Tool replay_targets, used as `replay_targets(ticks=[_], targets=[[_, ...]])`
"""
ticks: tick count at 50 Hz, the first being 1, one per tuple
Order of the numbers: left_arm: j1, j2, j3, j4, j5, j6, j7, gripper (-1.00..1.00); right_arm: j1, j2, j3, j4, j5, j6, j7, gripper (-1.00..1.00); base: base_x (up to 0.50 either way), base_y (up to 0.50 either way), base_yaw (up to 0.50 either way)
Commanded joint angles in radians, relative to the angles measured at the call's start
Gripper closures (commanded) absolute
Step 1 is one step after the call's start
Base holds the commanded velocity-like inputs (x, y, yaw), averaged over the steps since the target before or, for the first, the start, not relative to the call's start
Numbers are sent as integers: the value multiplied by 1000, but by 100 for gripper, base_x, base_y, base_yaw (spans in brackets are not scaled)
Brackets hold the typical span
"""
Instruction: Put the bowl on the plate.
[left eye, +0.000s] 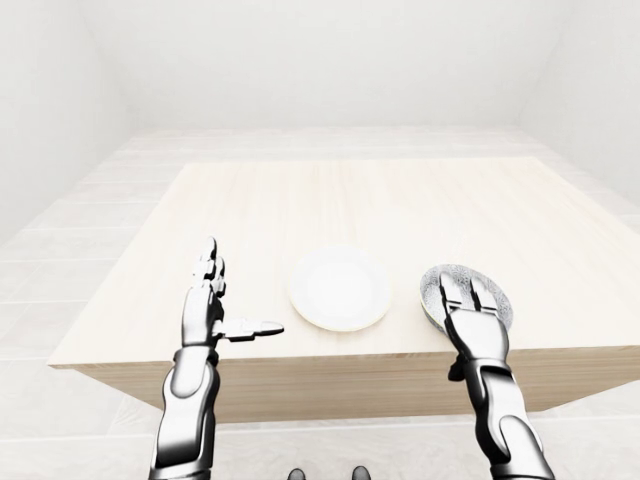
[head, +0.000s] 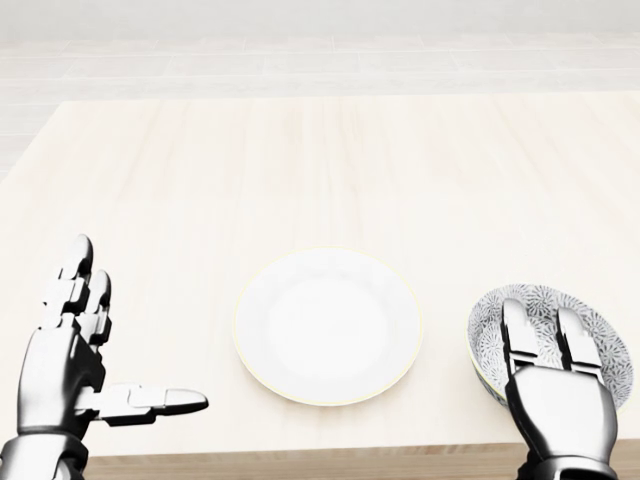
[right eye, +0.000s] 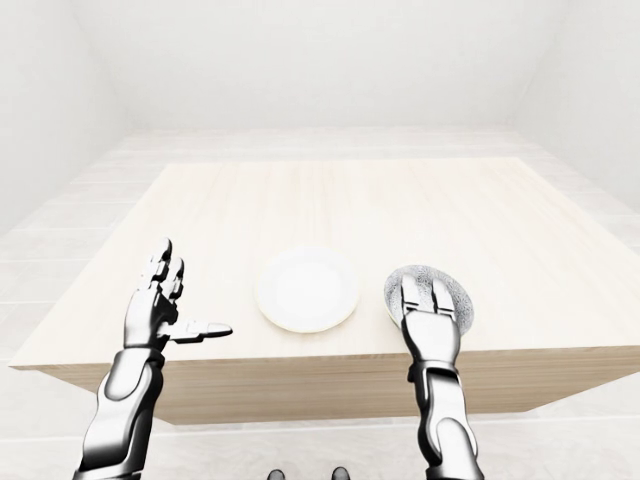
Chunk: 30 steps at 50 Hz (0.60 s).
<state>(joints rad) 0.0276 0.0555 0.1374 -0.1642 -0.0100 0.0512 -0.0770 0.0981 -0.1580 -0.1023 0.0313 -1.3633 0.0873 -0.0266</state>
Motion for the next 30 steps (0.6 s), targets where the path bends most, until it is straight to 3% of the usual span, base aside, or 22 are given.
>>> replay_targets(ticks=[1,26,30], targets=[[6,-2,-1,-10,2,2,-1,-100,4,-4,3,-3,3,0,0,-100,0,0,0],[6,-1,1,-4,0,-3,-2,-100,13,-3,-1,-14,-2,0,6,-100,0,0,0],[6,-1,1,-1,1,-6,-2,-100,14,-3,-1,-14,-3,0,8,-76,0,0,0]])
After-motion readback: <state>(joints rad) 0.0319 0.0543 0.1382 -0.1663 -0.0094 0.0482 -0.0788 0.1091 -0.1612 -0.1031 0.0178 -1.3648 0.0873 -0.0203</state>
